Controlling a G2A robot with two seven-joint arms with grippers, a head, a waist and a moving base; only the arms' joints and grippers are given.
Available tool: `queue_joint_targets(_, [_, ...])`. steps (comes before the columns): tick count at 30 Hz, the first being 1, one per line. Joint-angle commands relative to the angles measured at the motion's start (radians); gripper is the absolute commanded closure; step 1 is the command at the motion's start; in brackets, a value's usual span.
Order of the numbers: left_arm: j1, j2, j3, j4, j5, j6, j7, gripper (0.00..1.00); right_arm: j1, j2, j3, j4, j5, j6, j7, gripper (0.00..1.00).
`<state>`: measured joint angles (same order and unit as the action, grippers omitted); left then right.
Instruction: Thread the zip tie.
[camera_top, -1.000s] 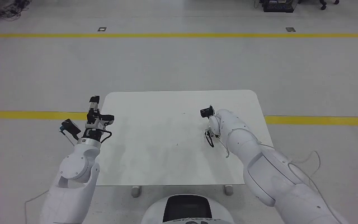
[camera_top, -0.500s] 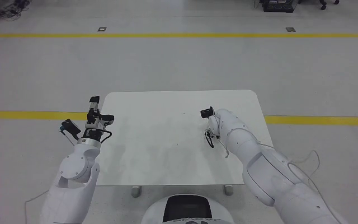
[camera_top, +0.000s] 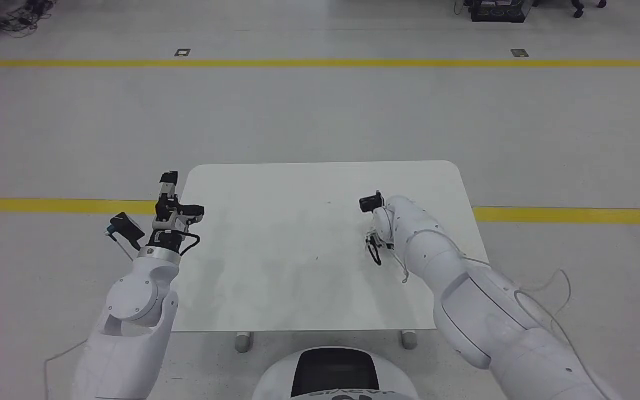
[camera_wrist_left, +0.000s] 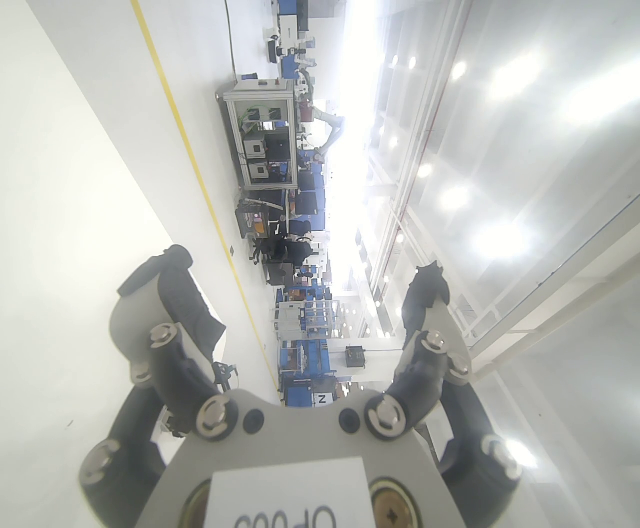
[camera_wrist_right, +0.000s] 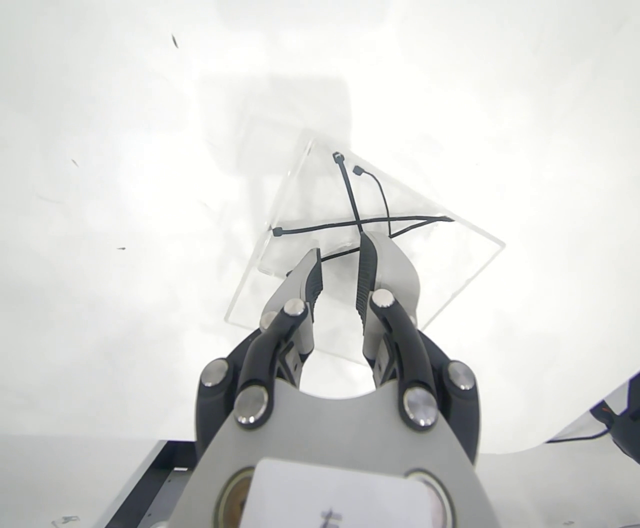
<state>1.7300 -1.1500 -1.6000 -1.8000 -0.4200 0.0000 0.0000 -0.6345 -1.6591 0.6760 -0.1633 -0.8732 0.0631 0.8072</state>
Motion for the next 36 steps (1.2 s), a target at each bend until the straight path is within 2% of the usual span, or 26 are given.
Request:
queue_joint_targets(1, [0.000, 0.000, 0.000, 0.000, 0.000, 0.000, 0.000, 0.00, 0.001, 0.000, 0.000, 0.000, -0.002, 0.002, 0.001, 0.79])
queue_joint_targets(9, [0.000, 0.000, 0.000, 0.000, 0.000, 0.000, 0.000, 0.00, 0.000, -0.002, 0.006, 0.003, 0.002, 0.002, 0.022, 0.78])
queue_joint_targets(13, [0.000, 0.000, 0.000, 0.000, 0.000, 0.000, 0.000, 0.00, 0.000, -0.001, 0.011, 0.005, 0.006, 0.007, 0.010, 0.83])
queue_joint_targets(19, [0.000, 0.000, 0.000, 0.000, 0.000, 0.000, 0.000, 0.00, 0.001, 0.001, 0.017, 0.003, 0.007, 0.023, -0.025, 0.85])
queue_joint_targets(30, [0.000, 0.000, 0.000, 0.000, 0.000, 0.000, 0.000, 0.00, -0.001, -0.003, 0.018, -0.003, 0.000, 0.013, 0.020, 0.75])
queue_joint_targets(36, [0.000, 0.000, 0.000, 0.000, 0.000, 0.000, 0.000, 0.00, 0.000, -0.005, 0.021, 0.000, 0.000, 0.018, 0.024, 0.78])
